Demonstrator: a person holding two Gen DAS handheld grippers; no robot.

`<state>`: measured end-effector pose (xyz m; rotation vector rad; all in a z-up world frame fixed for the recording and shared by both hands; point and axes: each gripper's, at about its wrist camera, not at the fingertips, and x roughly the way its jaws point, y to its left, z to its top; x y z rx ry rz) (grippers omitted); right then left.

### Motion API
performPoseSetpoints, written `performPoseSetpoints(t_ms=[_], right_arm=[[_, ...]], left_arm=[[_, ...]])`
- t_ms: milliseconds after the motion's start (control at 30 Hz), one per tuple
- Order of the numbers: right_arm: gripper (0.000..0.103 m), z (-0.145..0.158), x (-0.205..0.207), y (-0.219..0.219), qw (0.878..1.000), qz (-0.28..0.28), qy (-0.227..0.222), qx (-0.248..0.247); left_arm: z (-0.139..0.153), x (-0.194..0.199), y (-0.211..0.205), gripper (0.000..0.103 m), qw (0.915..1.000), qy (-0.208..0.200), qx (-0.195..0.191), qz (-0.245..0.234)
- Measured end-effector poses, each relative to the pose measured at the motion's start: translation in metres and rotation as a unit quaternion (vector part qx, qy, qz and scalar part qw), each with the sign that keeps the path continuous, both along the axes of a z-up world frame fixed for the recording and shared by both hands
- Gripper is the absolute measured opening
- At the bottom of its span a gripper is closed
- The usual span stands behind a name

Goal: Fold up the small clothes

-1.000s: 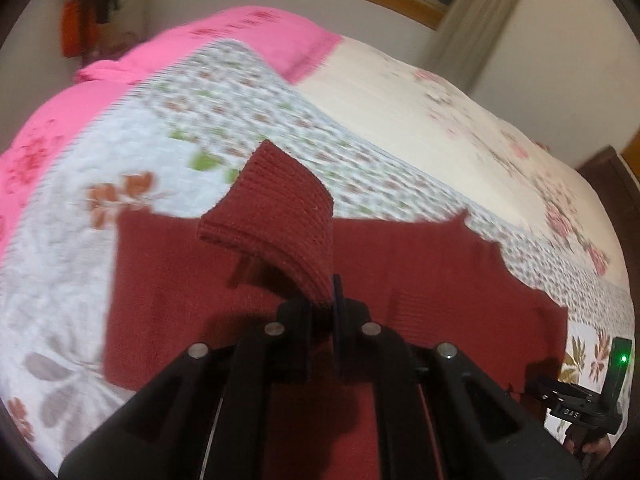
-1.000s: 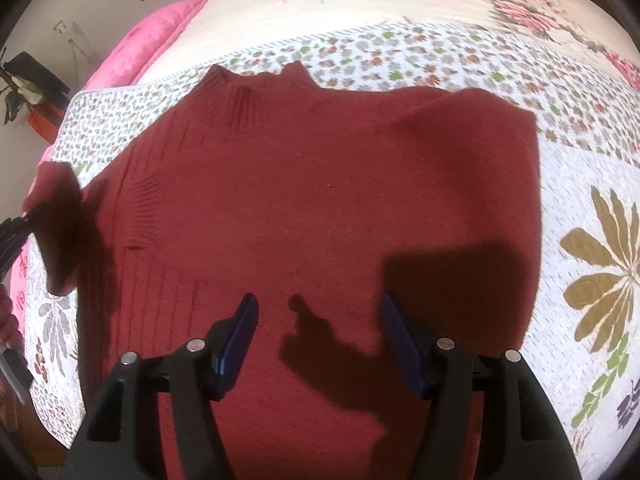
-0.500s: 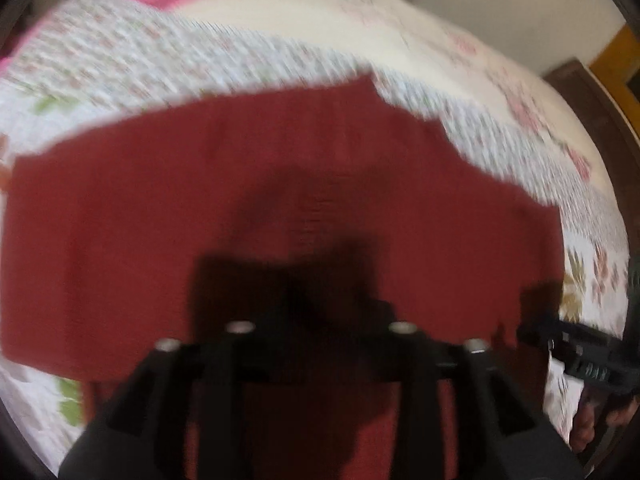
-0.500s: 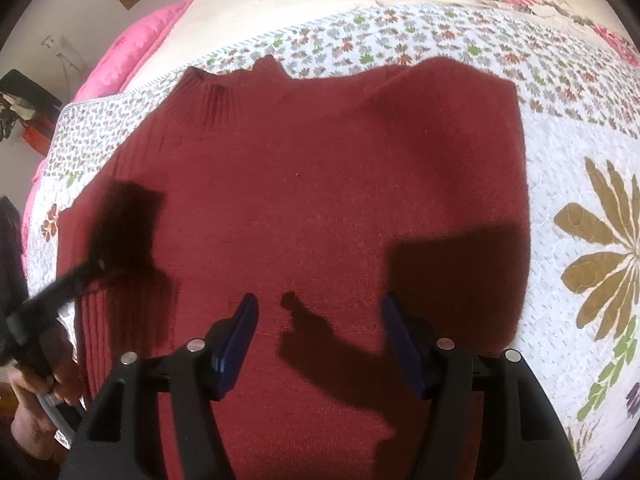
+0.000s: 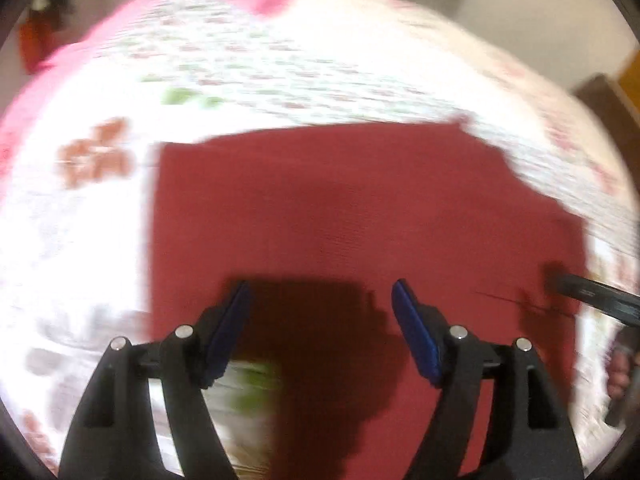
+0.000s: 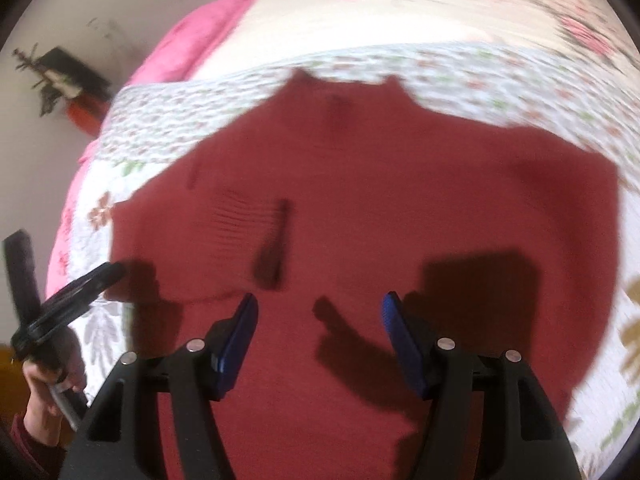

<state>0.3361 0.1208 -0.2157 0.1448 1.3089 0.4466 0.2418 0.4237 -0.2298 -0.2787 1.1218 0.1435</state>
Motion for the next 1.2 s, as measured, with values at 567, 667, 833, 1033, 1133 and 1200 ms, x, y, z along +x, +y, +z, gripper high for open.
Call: performPoseSetpoints(t_ms=[567,667,833,1033,1133,1200], right_arm=[[0.007,-0.036,0.028,0.057,0.997,0.032,0.050,0.047],[0.007,-0.023,0.024,0.055,0.997,0.042,0.031,0.052],[0.007,0.005,0.020,0.025,0.997,0.025,0.004,0.080],[0.007,0.040,0.017,-0.033,0.996,-0.023,-0.032,0.083],[0.007,0.044,0.016,-0.068,0.996,-0.051,-0.036,0.070],[0.007,0.041,0.014,-0.089,0.996,-0.068,-0.035,0.055]], left_arm=[[-0.018,0.001,0.044,0.077,0.9976,0.017,-0.054,0.039],[-0.006,-0.006,0.052,0.077,0.9968,0.001,-0.054,0.059],[0.009,-0.008,0.062,0.077,0.9958,-0.016,-0.037,0.083],[0.012,0.015,0.043,0.077,0.9971,-0.020,-0.026,0.069],[0.008,0.025,0.022,0.077,0.9987,-0.013,-0.013,0.048],[0.003,0.032,0.007,0.077,0.9995,-0.009,-0.004,0.032]])
